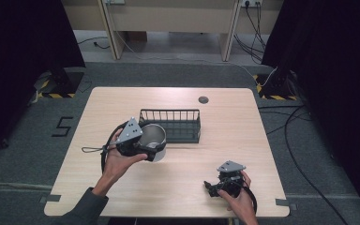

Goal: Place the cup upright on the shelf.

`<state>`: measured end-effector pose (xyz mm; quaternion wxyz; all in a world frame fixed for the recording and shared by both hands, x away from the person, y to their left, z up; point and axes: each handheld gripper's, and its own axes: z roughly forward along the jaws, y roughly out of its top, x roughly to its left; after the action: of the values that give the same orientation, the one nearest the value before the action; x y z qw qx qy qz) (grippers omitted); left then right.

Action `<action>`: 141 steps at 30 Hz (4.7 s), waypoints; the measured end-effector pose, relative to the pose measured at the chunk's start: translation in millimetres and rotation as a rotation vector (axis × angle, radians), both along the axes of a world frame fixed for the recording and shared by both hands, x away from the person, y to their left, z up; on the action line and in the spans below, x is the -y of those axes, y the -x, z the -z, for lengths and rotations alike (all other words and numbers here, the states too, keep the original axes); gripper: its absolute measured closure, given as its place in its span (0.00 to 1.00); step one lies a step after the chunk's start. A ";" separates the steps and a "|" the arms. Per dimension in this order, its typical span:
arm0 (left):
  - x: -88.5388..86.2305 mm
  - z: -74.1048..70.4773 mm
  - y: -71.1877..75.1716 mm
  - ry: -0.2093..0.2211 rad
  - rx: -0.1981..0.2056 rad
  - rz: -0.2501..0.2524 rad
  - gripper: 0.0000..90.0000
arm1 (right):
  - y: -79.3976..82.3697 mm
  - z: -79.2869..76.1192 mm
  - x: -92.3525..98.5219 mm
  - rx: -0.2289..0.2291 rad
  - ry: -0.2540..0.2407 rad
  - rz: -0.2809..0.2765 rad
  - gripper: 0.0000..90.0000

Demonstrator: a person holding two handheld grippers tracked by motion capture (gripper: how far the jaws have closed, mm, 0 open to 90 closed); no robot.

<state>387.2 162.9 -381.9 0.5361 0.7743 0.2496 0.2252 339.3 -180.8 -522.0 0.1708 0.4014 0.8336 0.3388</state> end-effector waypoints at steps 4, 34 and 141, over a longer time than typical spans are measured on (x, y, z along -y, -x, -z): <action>5.0 -9.5 -9.8 -0.009 0.010 -0.019 0.07 | 0.1 -0.1 -0.1 -0.002 -0.001 0.000 0.01; 62.2 -28.8 -84.1 0.031 0.011 -0.222 0.07 | 0.8 -0.4 -0.9 -0.004 0.000 -0.010 0.01; 70.2 40.4 -116.3 -0.020 0.008 -0.349 0.07 | 2.8 -0.4 -3.2 -0.007 -0.002 -0.028 0.01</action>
<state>503.6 92.7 -422.3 0.4821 0.7235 0.3759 0.3206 336.6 -177.6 -521.7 0.1625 0.3912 0.8393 0.3407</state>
